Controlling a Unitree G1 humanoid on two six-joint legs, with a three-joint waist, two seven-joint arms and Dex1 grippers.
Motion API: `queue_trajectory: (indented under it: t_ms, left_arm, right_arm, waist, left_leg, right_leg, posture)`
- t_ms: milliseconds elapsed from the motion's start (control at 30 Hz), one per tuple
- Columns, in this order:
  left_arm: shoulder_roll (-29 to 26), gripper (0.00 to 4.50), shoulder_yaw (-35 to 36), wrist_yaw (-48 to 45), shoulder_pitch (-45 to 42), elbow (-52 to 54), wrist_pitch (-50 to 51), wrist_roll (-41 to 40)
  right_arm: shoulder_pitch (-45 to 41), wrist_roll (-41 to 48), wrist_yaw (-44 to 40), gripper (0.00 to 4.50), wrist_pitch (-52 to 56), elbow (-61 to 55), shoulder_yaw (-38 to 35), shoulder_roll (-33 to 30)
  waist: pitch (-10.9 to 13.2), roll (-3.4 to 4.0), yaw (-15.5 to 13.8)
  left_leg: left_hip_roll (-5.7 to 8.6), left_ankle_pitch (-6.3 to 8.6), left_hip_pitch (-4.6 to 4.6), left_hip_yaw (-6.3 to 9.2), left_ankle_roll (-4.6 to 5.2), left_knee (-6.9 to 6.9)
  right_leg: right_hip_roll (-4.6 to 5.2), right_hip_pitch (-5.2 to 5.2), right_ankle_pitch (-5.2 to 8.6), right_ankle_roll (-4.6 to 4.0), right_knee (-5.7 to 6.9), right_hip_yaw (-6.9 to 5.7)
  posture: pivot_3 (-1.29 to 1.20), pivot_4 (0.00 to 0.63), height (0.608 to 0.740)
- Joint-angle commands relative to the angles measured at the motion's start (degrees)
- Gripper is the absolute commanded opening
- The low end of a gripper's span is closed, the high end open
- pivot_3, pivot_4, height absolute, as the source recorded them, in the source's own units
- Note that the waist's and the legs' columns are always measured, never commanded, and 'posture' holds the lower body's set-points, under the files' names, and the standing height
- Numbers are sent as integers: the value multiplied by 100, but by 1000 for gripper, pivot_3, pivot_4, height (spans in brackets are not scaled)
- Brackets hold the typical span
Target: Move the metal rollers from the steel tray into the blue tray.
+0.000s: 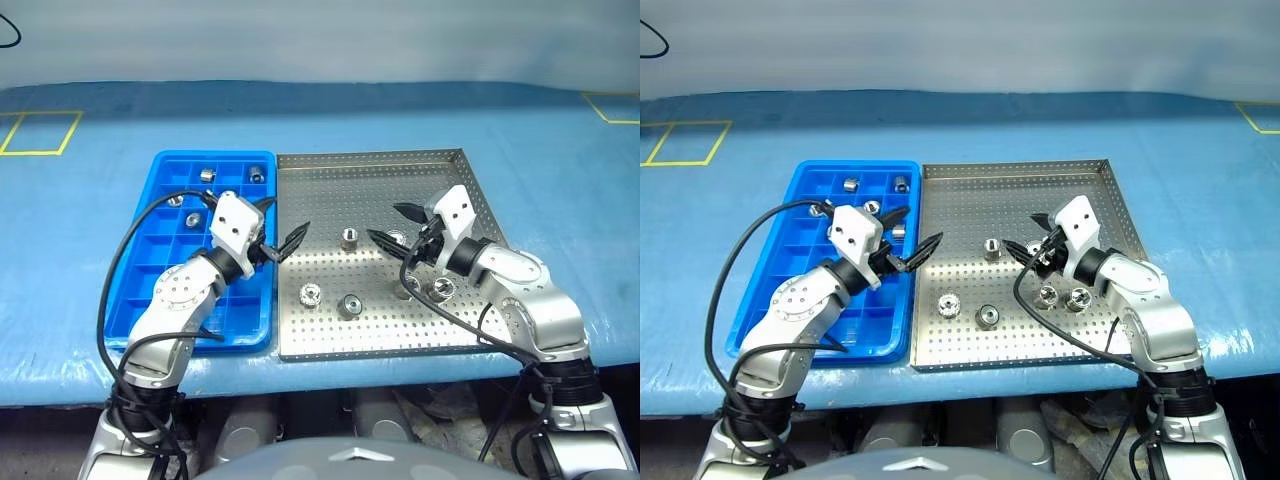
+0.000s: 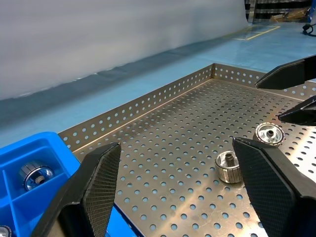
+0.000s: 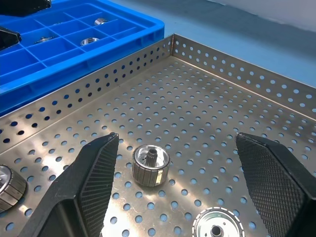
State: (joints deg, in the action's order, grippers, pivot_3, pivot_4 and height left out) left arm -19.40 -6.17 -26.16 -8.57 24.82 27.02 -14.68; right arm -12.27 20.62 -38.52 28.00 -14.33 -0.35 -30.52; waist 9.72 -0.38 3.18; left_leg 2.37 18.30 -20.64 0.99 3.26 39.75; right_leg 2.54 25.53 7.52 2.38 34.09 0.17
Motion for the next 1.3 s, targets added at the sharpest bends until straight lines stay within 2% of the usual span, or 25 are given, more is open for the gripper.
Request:
queue_trajectory:
  t_ms: [33,600,1133,1300]
  left_arm:
    - [-54,3963,39,-33,-54,233,-5,-35]
    - [14,3963,-100,-70,-22,259,-45,6]
    - [-222,3963,-261,-257,-79,393,318,-26]
    - [-12,3963,-337,-146,-353,73,332,25]
  right_arm:
    - [21,49,-75,3968,-108,-244,-54,-33]
    - [-44,-37,-160,3968,-198,-97,-62,-39]
    - [11,-115,-158,3968,-253,-103,-33,0]
    - [36,-122,-155,3968,-261,-108,-54,3]
  waist:
    - [0,0,4]
    - [0,0,8]
    - [-1,1,18]
    - [-1,1,11]
  left_leg:
    - [0,0,0,0,0,0]
    - [0,0,0,-1,0,3]
    - [0,0,0,-1,0,8]
    - [1,0,0,-2,0,11]
  right_leg:
    - [0,0,0,0,1,0]
    - [1,0,0,0,3,1]
    - [0,0,0,0,7,2]
    - [0,0,-1,0,8,2]
  posture:
    - [-147,150,740]
    - [-143,150,740]
    - [-151,150,740]
    - [-151,150,740]
